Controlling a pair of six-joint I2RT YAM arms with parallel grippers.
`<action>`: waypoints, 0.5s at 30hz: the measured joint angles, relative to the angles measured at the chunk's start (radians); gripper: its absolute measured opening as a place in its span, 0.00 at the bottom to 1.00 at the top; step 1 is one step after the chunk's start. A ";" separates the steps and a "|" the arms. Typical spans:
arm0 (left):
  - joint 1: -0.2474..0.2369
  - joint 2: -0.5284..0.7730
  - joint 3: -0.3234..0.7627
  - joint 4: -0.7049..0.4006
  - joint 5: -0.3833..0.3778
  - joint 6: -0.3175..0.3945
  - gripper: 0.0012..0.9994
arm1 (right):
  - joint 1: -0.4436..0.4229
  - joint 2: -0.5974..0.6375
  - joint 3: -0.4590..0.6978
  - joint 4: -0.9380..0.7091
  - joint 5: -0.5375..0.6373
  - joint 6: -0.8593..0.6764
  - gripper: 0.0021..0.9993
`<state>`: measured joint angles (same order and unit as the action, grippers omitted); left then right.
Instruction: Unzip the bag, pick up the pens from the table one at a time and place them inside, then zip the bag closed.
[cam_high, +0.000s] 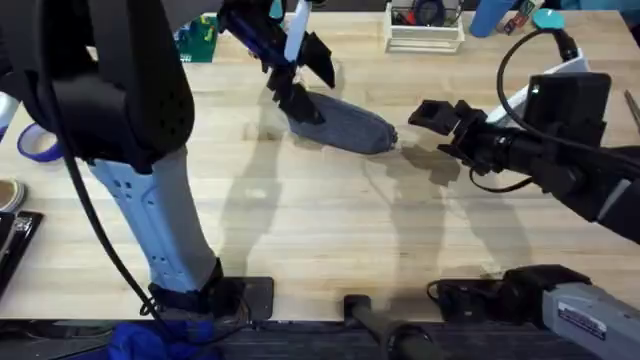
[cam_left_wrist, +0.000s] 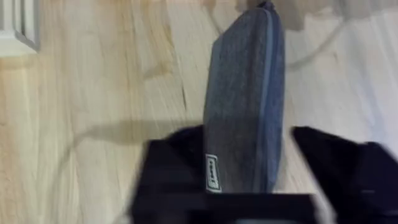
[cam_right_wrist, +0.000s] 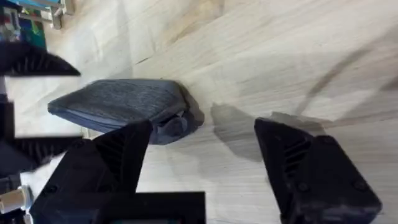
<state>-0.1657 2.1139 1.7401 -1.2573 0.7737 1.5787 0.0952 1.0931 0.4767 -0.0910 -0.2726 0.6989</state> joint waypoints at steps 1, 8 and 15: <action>0.001 0.000 0.008 -0.016 -0.006 -0.001 0.96 | 0.000 0.000 0.000 0.000 0.000 -0.003 1.00; 0.006 0.000 0.144 -0.187 -0.019 0.000 1.00 | 0.000 -0.001 0.039 -0.064 0.022 -0.058 1.00; 0.006 0.000 0.302 -0.355 -0.041 -0.025 1.00 | 0.000 -0.042 0.179 -0.250 0.091 -0.163 1.00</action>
<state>-0.1600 2.1139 2.0423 -1.6125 0.7328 1.5540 0.0952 1.0507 0.6556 -0.3410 -0.1817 0.5355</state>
